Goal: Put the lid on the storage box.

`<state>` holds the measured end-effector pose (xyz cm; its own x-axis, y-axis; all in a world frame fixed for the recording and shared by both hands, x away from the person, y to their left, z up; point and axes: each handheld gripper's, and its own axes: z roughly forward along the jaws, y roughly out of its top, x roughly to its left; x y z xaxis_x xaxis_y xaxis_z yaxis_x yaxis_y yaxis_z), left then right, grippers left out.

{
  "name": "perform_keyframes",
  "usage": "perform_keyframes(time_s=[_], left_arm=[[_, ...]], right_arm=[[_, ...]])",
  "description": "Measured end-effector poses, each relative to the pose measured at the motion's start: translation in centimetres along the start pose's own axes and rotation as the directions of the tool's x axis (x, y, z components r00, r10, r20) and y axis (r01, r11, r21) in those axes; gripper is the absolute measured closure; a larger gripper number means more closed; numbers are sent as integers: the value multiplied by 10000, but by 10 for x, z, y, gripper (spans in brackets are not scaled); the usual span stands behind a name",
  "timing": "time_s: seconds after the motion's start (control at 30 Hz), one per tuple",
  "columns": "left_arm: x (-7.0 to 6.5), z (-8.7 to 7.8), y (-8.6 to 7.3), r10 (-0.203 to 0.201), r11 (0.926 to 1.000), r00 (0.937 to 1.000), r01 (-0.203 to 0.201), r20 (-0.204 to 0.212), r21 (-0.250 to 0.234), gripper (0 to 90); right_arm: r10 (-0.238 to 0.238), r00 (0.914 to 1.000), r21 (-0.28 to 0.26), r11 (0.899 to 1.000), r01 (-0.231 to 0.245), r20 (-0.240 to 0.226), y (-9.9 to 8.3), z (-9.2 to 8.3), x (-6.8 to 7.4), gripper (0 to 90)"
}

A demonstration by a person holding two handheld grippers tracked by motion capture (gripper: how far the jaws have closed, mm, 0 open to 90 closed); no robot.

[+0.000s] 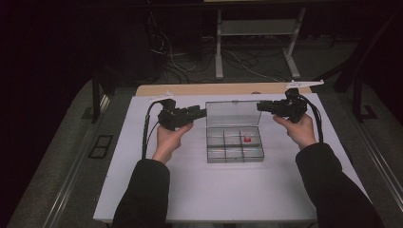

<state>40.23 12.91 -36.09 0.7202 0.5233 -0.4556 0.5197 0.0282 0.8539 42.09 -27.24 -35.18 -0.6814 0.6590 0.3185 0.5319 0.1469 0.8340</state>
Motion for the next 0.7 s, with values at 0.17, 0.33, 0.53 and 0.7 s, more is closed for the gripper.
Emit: perform_keyframes(time_s=[0.17, 0.33, 0.53, 0.7], left_arm=[[-4, -13, 9, 97, 10000, 9996, -96, -275, 18, 474], [-8, -21, 19, 173, 9998, 9993, -174, -339, -28, 476], [-16, -22, 30, 280, 9996, 9991, -282, -324, -45, 492], [-22, -16, 39, 304, 9995, 9990, -306, -327, -59, 503]], right_arm=[[-34, 10000, 12, 10000, 34, 39, -2, -2, 3, 680], [-28, 10000, 6, 10000, 28, 60, -4, -4, 6, 665], [-34, 10000, 37, 10000, 34, 79, -9, -7, 11, 645], [-225, 9994, 236, 9995, 219, 256, -10, -10, 17, 634]])
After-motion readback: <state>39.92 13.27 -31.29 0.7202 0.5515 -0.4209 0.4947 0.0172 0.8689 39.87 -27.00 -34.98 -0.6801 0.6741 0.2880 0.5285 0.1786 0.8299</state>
